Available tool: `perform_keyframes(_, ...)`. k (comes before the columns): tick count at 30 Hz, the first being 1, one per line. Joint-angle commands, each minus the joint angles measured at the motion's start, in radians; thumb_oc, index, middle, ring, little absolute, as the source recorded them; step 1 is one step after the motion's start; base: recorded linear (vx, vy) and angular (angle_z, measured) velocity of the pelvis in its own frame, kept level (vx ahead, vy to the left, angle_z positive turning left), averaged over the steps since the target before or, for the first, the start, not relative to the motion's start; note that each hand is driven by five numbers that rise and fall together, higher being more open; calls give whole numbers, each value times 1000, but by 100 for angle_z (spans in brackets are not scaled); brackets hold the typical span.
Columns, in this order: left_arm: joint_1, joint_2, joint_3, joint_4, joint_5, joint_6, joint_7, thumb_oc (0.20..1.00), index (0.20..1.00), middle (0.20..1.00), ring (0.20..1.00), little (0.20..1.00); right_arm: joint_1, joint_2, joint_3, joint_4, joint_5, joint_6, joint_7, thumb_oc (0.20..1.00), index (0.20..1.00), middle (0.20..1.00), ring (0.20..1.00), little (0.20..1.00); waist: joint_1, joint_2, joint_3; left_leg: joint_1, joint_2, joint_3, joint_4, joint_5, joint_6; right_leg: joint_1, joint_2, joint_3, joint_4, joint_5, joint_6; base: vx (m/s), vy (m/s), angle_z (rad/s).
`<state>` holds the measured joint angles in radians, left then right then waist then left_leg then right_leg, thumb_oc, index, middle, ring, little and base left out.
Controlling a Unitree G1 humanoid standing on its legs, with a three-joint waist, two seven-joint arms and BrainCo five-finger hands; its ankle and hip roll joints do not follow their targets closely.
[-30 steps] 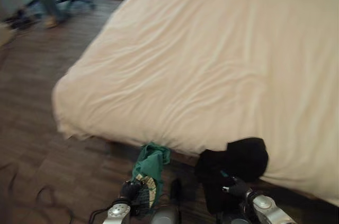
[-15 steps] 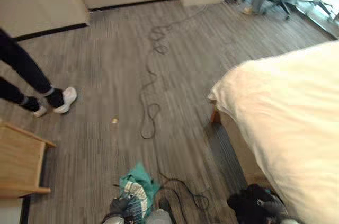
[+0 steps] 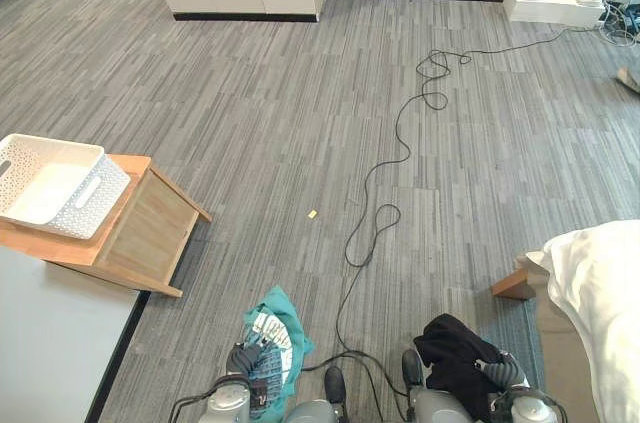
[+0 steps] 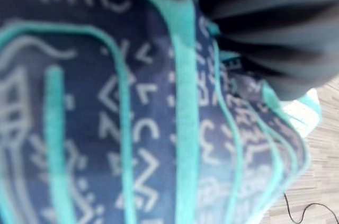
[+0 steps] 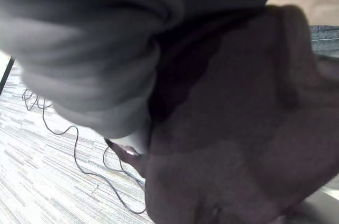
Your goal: Tidy up the quilt and then pick up the clothes from the bed and put them into the laundry hamper.
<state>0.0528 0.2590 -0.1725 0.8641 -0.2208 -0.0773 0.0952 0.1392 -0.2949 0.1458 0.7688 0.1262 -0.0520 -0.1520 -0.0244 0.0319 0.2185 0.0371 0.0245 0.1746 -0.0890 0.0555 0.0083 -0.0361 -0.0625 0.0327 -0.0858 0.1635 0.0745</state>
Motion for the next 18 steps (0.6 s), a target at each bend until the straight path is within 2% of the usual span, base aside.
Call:
perform_keyframes(1, -228, -52, -117, 322, 240, 54, 118, 200, 200, 200, 200, 200, -216, -34, 96, 402, -17, 38, -33, 200, 200, 200, 200, 200, 38, -6, 28, 2, -42, -157, 2, -75, -31, 61, 24, -35, 44, -227, 35, 184, -102, 1)
perform_keyframes(7, -219, -56, -127, 285, 221, 45, 107, 200, 200, 200, 200, 200, -211, -25, 113, 369, -25, 27, -28, 200, 200, 200, 200, 200, 39, -6, 13, 42, -32, -177, 2, -90, -43, 94, 30, -59, 39, -243, 18, 146, -97, 10)
perform_keyframes(9, -216, -59, -135, 279, 221, 44, 98, 200, 200, 200, 200, 200, -212, -26, 112, 338, -26, 14, -27, 200, 200, 200, 200, 200, 55, -8, 33, 15, -20, -170, 140, -90, -73, 120, 31, -82, 29, -255, 3, 114, -163, 6)
perform_keyframes(11, -229, -66, -138, 276, 213, 45, 101, 200, 200, 200, 200, 200, -220, -36, 107, 316, -21, 5, -35, 200, 200, 200, 200, 200, 70, -11, 64, -103, -7, -152, 350, -33, -103, 152, 21, -100, 12, -258, -11, 90, -140, 7)
perform_keyframes(12, -230, -68, -138, 271, 209, 47, 103, 200, 200, 200, 200, 200, -220, -42, 103, 307, -18, 6, -38, 200, 200, 200, 200, 200, 76, -15, 75, -141, 1, -132, 406, -10, -94, 164, 15, -109, 9, -263, -16, 182, -112, 7)
perform_keyframes(13, -226, -71, -140, 273, 210, 48, 108, 200, 200, 200, 200, 200, -220, -48, 100, 301, -15, 8, -41, 200, 200, 200, 200, 200, 83, -22, 78, -183, 3, -110, 443, -16, -83, 183, 9, -117, 1, -273, -16, 259, -79, 3)
perform_keyframes(14, -220, -71, -136, 269, 208, 47, 108, 200, 200, 200, 200, 200, -218, -52, 101, 293, -16, 10, -41, 200, 200, 200, 200, 200, 89, -25, 76, -212, -4, -89, 436, -27, -77, 194, 6, -116, -1, -283, -14, 363, -33, -18)
perform_keyframes(16, -193, -68, -126, 258, 214, 45, 103, 200, 200, 200, 200, 200, -208, -59, 109, 272, -29, 13, -38, 200, 200, 200, 200, 200, 111, -20, 60, -244, -24, -51, 338, -76, -56, 211, 3, -108, -1, -314, 0, 404, 48, -33)
perform_keyframes(18, -165, -69, -116, 253, 223, 42, 101, 200, 200, 200, 200, 200, -197, -66, 114, 251, -47, 13, -38, 200, 200, 200, 200, 200, 131, -2, 42, -255, -37, -16, 202, -32, -59, 232, 10, -105, -1, -342, 14, 460, 97, -35)
